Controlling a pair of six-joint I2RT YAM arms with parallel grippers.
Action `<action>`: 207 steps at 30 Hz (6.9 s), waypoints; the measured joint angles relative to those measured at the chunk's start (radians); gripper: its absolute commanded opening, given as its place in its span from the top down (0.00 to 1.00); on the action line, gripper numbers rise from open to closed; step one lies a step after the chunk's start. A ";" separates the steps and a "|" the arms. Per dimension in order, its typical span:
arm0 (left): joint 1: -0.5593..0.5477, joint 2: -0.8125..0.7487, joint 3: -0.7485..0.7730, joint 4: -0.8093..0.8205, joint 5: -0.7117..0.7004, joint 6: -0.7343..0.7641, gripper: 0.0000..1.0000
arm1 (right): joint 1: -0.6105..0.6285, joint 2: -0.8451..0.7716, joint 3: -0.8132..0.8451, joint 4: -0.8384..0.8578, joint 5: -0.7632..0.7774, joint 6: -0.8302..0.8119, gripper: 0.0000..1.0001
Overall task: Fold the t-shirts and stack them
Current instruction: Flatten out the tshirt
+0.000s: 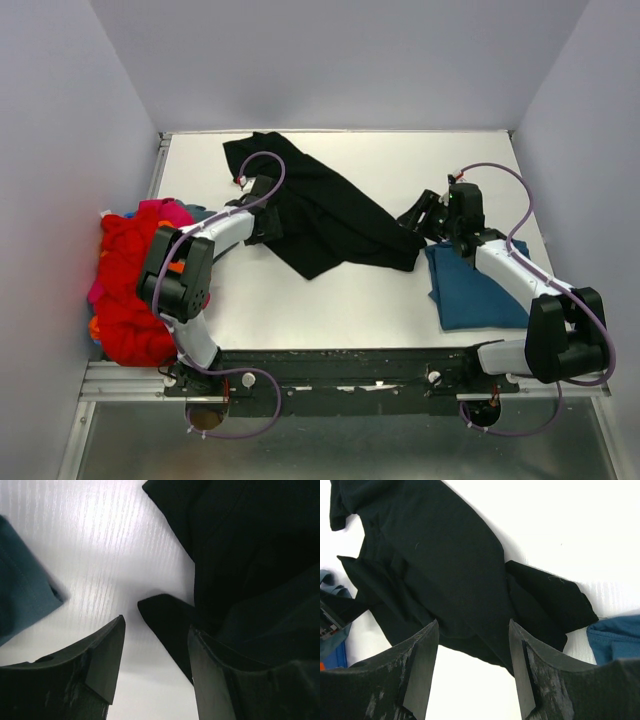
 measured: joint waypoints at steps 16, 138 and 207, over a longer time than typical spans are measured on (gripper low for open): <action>0.046 0.132 0.112 0.024 0.042 0.021 0.85 | 0.000 0.000 0.000 0.000 0.000 0.000 0.35; 0.287 -0.713 0.271 -0.405 -0.132 0.055 1.00 | -0.101 -0.325 -0.112 -0.641 -0.140 -0.026 0.92; 0.287 -0.733 0.092 -0.320 -0.133 0.103 1.00 | -0.057 -0.253 -0.357 -0.496 -0.166 0.108 0.72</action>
